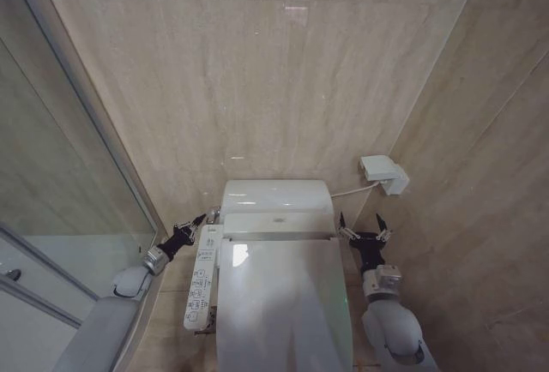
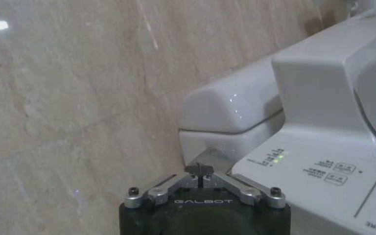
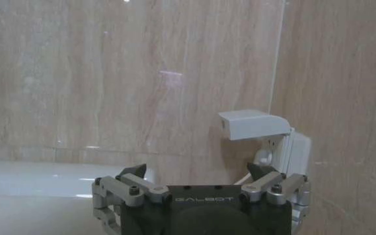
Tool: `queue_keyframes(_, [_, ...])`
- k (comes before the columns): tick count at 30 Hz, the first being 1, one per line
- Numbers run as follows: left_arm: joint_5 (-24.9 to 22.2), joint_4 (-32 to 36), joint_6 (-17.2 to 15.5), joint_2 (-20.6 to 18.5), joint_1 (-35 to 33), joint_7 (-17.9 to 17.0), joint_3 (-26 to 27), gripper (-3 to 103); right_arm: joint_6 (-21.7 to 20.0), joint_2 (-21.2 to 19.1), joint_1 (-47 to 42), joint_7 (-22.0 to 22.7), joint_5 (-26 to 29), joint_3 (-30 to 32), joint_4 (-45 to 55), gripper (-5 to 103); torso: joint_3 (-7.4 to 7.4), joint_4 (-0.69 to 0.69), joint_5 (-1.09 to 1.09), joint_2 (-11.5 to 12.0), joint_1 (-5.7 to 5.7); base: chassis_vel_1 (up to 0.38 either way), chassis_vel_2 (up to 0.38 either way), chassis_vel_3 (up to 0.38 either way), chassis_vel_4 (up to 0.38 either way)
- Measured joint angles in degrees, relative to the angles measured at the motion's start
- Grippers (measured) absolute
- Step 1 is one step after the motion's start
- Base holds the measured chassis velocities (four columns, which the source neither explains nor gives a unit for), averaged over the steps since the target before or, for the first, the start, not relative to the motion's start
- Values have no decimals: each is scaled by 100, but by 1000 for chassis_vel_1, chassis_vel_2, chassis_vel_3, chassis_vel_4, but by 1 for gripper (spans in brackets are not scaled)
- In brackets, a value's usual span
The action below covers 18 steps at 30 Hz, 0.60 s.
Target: Open the toilet lid, clean the toilet bowl with a toilet brush, close the toilet lid, and flush.
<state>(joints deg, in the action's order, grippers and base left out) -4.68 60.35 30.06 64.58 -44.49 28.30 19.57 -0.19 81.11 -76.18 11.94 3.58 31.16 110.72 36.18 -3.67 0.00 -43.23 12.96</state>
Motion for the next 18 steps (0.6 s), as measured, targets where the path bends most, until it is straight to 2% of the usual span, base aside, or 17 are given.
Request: queue_keyframes(18, [66, -355, 16, 170, 192, 127, -108, 0, 0, 0, 0, 0, 0, 0, 0, 100, -1, 2, 1, 0, -1, 0, 0, 0, 0])
